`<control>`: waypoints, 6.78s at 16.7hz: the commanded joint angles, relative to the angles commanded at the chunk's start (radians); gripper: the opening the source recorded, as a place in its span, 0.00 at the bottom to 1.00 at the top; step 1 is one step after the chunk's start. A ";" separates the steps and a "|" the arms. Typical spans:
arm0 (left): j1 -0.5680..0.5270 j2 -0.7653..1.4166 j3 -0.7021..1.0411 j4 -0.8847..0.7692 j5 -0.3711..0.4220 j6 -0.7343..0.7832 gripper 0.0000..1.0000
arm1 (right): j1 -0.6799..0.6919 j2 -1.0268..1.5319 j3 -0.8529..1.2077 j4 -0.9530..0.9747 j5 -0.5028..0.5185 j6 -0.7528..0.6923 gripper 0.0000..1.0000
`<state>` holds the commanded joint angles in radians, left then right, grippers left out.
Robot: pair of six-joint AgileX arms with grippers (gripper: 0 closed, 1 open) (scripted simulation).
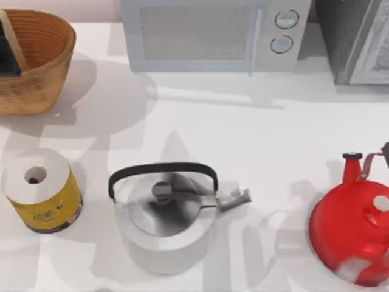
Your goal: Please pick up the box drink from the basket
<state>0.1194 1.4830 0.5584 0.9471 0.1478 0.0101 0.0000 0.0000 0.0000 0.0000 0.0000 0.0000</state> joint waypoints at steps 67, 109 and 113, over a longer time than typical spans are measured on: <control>0.018 0.339 0.588 -0.257 0.018 0.006 0.00 | 0.000 0.000 0.000 0.000 0.000 0.000 1.00; -0.116 -1.478 -0.558 -0.946 -0.147 -0.008 0.00 | 0.000 0.000 0.000 0.000 0.000 0.000 1.00; -0.130 -1.439 -0.555 -0.947 -0.206 -0.004 0.00 | 0.000 0.000 0.000 0.000 0.000 0.000 1.00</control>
<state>-0.0101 0.0437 0.0038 0.0000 -0.0587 0.0062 0.0000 0.0000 0.0000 0.0000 0.0000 0.0000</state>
